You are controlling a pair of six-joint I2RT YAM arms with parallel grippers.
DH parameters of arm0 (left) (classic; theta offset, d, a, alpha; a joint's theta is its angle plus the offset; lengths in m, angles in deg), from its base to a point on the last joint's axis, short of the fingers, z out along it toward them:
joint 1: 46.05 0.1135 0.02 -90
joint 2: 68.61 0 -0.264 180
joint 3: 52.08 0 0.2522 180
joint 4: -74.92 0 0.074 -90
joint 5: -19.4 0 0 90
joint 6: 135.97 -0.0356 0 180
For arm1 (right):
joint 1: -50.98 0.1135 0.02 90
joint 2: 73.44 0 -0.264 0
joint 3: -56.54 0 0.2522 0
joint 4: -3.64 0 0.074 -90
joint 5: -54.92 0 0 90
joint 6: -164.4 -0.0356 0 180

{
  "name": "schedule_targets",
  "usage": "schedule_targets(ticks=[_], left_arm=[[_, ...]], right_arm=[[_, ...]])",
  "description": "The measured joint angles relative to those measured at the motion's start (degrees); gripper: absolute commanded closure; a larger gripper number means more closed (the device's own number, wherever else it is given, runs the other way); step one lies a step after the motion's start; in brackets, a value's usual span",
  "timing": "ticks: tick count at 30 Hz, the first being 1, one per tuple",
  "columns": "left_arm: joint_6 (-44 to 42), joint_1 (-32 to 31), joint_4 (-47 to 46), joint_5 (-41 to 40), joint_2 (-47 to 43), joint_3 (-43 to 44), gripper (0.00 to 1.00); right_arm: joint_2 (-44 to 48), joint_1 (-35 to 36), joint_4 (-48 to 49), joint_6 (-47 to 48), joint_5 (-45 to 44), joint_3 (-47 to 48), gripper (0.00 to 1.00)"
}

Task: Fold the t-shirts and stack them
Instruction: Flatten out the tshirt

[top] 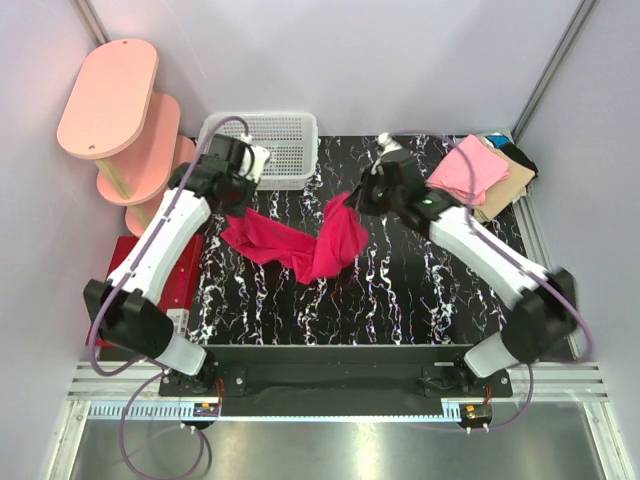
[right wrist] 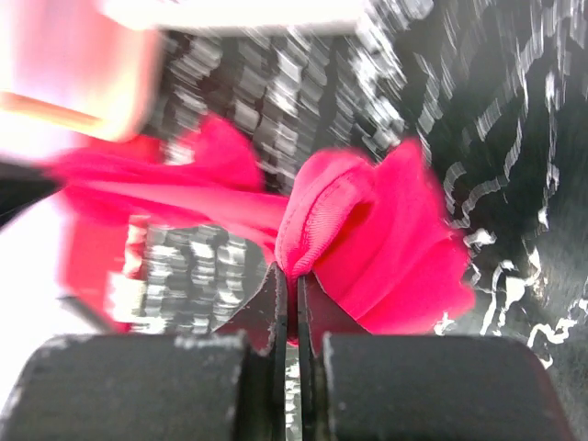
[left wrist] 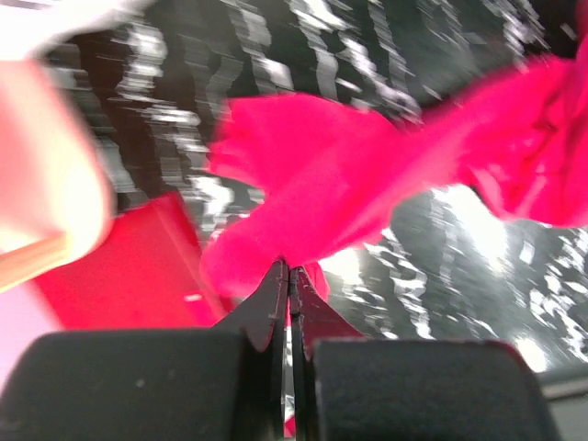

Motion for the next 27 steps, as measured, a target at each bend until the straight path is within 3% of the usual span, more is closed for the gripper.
schedule_targets(ticks=[9,14,21,27], left_arm=[[-4.00,1.25,6.21,-9.07,-13.88,12.76,1.00],[-4.59,1.25,9.31,-10.88,-21.57,15.74,1.00],[-4.66,1.25,12.55,-9.79,-28.28,5.40,1.00],[-4.72,1.25,13.42,-6.40,-22.58,-0.63,1.00]], right_arm=[[31.17,0.00,-3.48,1.92,0.17,-1.27,1.00],[41.38,0.00,-7.89,1.92,0.42,-4.98,1.00],[45.75,0.00,-16.09,1.49,-0.81,-15.08,1.00],[41.11,0.00,-19.58,2.54,-5.49,-16.96,1.00]])
